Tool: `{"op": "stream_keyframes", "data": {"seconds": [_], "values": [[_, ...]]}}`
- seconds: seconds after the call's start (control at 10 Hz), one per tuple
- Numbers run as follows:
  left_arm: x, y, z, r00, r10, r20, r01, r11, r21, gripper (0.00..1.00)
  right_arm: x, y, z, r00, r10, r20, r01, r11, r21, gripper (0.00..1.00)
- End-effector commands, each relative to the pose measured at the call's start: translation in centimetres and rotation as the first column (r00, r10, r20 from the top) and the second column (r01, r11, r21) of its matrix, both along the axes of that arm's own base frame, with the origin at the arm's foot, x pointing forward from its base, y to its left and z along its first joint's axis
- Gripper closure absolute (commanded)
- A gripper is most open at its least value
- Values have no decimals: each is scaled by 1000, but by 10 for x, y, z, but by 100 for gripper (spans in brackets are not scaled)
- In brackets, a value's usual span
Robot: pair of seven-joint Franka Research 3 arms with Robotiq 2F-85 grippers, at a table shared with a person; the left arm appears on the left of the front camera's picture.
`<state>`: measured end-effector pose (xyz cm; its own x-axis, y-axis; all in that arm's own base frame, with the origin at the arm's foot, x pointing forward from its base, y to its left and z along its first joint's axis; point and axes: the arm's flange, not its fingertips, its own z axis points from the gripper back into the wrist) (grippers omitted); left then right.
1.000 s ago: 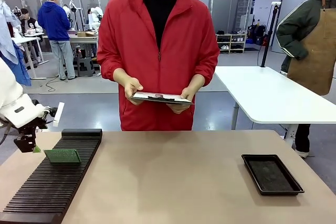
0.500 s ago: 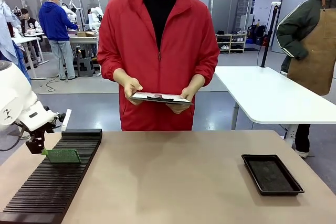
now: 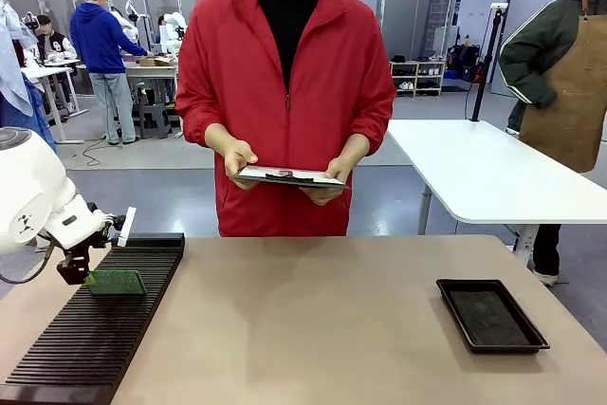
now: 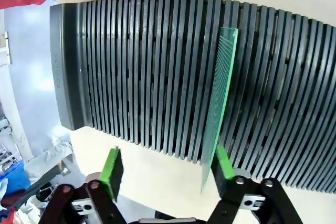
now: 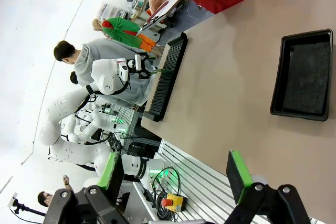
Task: Inspect the PCB.
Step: Pick up the Blank PCB and present it to the human.
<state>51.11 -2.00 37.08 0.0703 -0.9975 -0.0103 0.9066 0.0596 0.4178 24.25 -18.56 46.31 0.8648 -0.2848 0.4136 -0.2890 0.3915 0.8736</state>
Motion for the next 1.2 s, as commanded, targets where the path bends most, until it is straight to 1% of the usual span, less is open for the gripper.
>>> {"op": "stream_keyframes", "data": {"seconds": [0.0,0.1,0.2,0.3,0.4,0.5,0.7,0.8,1.0,1.1], "values": [[-9,6,-7,998,-56,23,55,998,17,92,1,-1,2,1000,4,26,-4,1000,6,0],[-11,6,-7,998,-62,10,62,998,21,100,1,-1,2,1000,4,26,-4,1000,6,0],[-13,6,-7,996,-86,-19,87,996,15,100,1,-1,2,1000,4,26,-4,1000,6,0],[-14,6,-7,995,-95,-33,96,995,19,100,1,-1,2,1000,4,26,-4,1000,6,0],[-16,7,-6,993,-111,-45,111,994,11,96,1,-1,2,1000,4,26,-4,1000,6,0],[-17,9,-5,992,-112,-49,112,994,3,100,1,-1,2,1000,4,26,-4,1000,6,0],[-19,9,-4,993,-109,-49,109,994,7,100,1,-1,2,1000,4,26,-4,1000,6,0],[-21,9,-2,992,-110,-66,110,994,-5,100,1,-1,2,1000,4,26,-4,1000,6,0],[-28,13,12,993,-75,-91,77,997,20,100,1,-1,2,1000,4,26,-4,1000,6,0],[-33,13,28,992,-37,-120,37,999,-8,100,1,-1,2,1000,4,26,-4,1000,6,0]]}}
